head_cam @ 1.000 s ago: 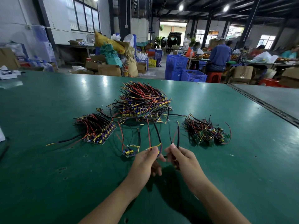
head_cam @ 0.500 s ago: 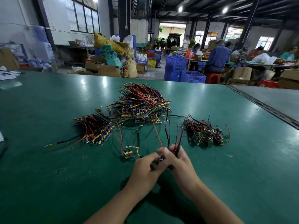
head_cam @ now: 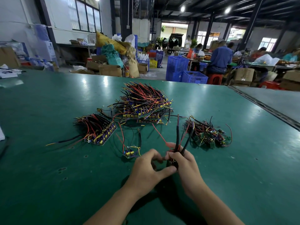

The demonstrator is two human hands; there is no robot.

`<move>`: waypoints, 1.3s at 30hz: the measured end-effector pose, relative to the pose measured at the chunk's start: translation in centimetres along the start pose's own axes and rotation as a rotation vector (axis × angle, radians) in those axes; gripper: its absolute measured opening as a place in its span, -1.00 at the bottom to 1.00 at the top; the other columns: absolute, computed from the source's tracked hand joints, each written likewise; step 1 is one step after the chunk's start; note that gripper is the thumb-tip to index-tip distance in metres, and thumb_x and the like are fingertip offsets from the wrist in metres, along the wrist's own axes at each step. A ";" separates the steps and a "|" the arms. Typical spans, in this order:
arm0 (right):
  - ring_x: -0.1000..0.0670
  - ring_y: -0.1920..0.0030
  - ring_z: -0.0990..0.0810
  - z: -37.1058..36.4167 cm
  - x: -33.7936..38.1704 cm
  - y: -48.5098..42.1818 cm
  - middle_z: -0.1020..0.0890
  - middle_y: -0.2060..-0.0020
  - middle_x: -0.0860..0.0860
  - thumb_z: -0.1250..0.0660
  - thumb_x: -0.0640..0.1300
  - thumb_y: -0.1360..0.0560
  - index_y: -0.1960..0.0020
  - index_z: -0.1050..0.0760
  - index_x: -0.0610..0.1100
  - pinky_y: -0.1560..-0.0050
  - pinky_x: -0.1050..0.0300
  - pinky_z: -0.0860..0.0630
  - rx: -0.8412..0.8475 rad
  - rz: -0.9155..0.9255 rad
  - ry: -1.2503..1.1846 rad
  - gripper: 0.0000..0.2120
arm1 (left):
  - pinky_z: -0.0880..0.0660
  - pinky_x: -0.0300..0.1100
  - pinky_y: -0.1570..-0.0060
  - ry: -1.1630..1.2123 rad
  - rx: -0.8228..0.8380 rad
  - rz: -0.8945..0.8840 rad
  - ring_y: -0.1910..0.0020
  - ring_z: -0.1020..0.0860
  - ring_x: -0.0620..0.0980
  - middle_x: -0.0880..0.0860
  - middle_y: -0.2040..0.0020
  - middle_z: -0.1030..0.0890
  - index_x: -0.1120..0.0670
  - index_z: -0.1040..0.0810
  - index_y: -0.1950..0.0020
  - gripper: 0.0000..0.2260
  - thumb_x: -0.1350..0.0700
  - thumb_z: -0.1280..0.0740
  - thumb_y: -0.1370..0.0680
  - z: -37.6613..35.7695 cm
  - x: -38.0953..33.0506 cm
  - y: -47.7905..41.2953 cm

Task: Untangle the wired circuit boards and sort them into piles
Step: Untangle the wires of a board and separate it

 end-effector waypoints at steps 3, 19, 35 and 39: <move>0.07 0.24 -0.60 0.0 0.3 0.0 -0.62 0.36 0.02 -0.17 -0.42 -0.54 0.02 -0.65 -0.07 0.09 0.14 -0.55 0.052 0.045 0.046 -0.64 | -0.44 -0.26 -0.15 0.311 0.174 0.007 -0.13 -0.52 -0.17 -0.15 -0.12 -0.56 -0.07 -0.41 -0.23 -0.50 0.08 -0.43 -0.32 -0.2 -0.3 0.1; -0.01 0.57 -0.48 -2.3 -0.9 1.4 -0.59 0.44 -0.07 -0.20 -0.25 -0.35 0.34 -0.43 -0.10 0.52 0.18 -0.38 0.577 0.000 0.507 -0.87 | -0.45 -0.37 0.22 0.601 -0.093 0.120 0.31 -0.55 -0.16 -0.04 0.34 -0.61 0.05 -0.59 0.35 -0.74 0.19 -0.37 -0.55 -0.2 0.0 -1.4; -0.05 0.32 -0.58 -1.6 -0.2 1.4 -0.61 0.26 -0.11 -0.43 -0.30 -0.43 -0.11 -0.63 -0.21 0.26 0.12 -0.59 0.446 -0.236 -0.099 -0.75 | -0.26 -0.26 0.51 0.845 -0.438 0.337 0.58 -0.33 -0.13 0.00 0.41 -0.47 0.12 -0.37 0.37 -0.64 -0.07 -0.31 -0.51 2.5 1.5 -2.4; -0.06 0.34 -0.57 -1.1 0.0 1.1 -0.67 0.09 -0.19 -0.38 -0.35 -0.42 -0.08 -0.64 -0.25 0.29 0.13 -0.56 0.379 -0.221 -0.135 -0.76 | -0.33 -0.27 0.58 0.865 -0.389 0.212 0.62 -0.34 -0.10 0.04 0.44 -0.44 0.16 -0.40 0.26 -0.66 -0.12 -0.29 -0.43 2.7 1.1 -2.5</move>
Point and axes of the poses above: each hand's wrist, its own y-axis away from the middle knuckle, its own z-axis out of the back of the hand, x = y × z, the point moved 4 cm from there along -y, towards the middle knuckle
